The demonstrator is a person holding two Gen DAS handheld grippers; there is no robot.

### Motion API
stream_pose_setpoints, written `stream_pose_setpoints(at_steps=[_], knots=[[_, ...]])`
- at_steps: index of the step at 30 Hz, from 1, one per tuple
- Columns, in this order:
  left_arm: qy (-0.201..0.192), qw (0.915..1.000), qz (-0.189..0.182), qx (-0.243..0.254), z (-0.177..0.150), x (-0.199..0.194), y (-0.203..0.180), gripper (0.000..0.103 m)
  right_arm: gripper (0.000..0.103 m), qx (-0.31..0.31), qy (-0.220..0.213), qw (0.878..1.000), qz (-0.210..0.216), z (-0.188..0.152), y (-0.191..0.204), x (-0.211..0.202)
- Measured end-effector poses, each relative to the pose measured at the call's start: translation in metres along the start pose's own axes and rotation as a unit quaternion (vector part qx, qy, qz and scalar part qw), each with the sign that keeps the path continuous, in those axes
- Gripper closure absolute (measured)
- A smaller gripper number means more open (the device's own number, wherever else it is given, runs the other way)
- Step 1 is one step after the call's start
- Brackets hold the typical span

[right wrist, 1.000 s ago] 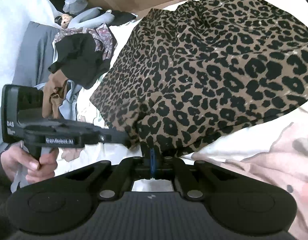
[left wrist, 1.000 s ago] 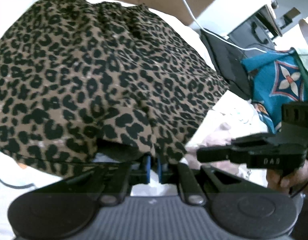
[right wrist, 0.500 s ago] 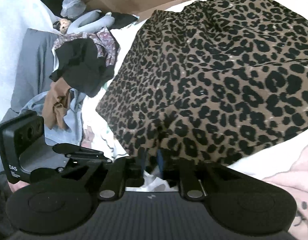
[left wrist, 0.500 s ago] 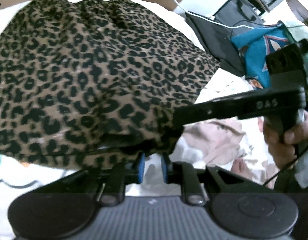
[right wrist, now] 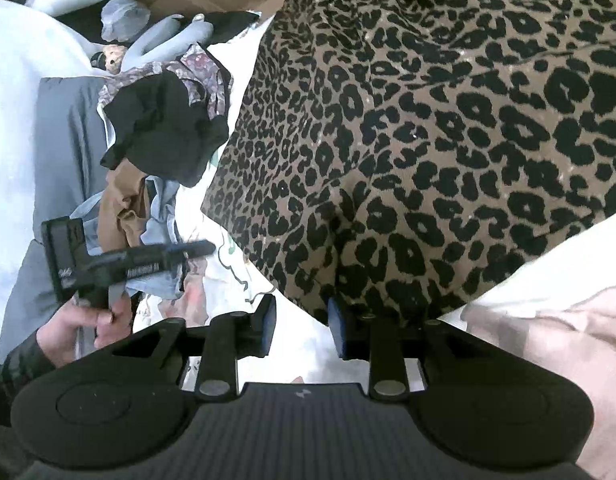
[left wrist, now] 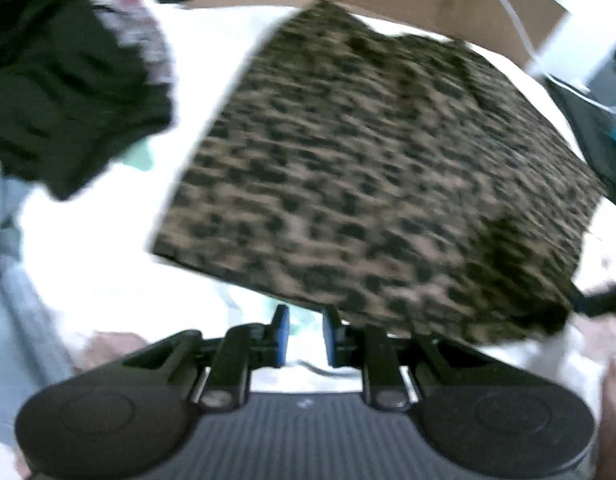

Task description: Fold clothes

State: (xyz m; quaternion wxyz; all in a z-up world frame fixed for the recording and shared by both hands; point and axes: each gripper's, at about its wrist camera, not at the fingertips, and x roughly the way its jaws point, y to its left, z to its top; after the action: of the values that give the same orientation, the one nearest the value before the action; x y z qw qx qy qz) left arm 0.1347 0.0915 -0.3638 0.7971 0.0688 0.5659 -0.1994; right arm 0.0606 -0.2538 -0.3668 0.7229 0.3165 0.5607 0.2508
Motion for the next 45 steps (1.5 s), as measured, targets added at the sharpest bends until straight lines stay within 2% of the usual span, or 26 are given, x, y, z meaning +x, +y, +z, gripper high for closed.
stream_pose_setpoints(at_steps=[3,5,8,9,10,13,16,20,28,30,31,32,33,38,45], knots=[[-0.03,0.9984,0.04,-0.028,0.008,0.002,0.027,0.081,0.066,0.001,0.007,1.0,0.004,0.0,0.0,0.002],[-0.047,0.9971,0.056,-0.022,0.012,0.006,0.035,0.08,0.066,-0.003,0.012,1.0,0.003,-0.002,0.001,0.004],[-0.054,0.996,0.066,-0.027,0.017,0.016,0.043,0.078,0.066,-0.007,0.017,1.0,-0.001,-0.003,0.004,0.008],[-0.056,0.9954,0.07,-0.034,0.018,0.019,0.046,0.075,0.063,-0.007,0.017,1.0,-0.003,-0.003,0.004,0.008],[-0.059,0.9947,0.074,-0.04,0.019,0.021,0.049,0.071,0.055,-0.008,0.018,1.0,-0.005,-0.003,0.004,0.009],[-0.067,0.9936,0.074,-0.052,0.022,0.026,0.057,0.067,0.049,0.004,0.012,1.0,-0.004,-0.004,0.002,0.008],[-0.068,0.9932,0.081,-0.047,0.024,0.033,0.062,0.061,0.047,0.029,0.011,1.0,0.004,-0.006,-0.005,0.008],[-0.067,0.9936,0.073,-0.053,0.02,0.039,0.068,0.056,0.047,0.05,0.013,0.999,0.007,-0.009,-0.011,0.012],[-0.078,0.9943,0.032,-0.065,0.011,0.047,0.074,0.057,0.046,0.11,0.0,0.994,0.025,-0.012,-0.024,0.019],[-0.081,0.9943,0.023,-0.066,0.009,0.048,0.075,0.058,0.046,0.134,-0.004,0.99,0.039,-0.014,-0.029,0.02],[-0.081,0.9942,0.021,-0.068,0.009,0.048,0.077,0.067,0.046,0.146,-0.008,0.988,0.049,-0.015,-0.032,0.02],[-0.081,0.9941,0.019,-0.07,0.009,0.047,0.078,0.087,0.046,0.156,-0.012,0.986,0.057,-0.015,-0.034,0.02],[-0.081,0.9939,0.017,-0.073,0.009,0.046,0.08,0.093,0.046,0.166,-0.016,0.984,0.065,-0.015,-0.036,0.02],[-0.087,0.9927,0.013,-0.083,0.016,0.031,0.087,0.095,0.046,0.187,-0.028,0.979,0.072,-0.013,-0.042,0.017],[-0.092,0.9921,0.016,-0.083,0.025,0.016,0.087,0.095,0.047,0.202,-0.018,0.977,0.067,-0.004,-0.046,0.035]])
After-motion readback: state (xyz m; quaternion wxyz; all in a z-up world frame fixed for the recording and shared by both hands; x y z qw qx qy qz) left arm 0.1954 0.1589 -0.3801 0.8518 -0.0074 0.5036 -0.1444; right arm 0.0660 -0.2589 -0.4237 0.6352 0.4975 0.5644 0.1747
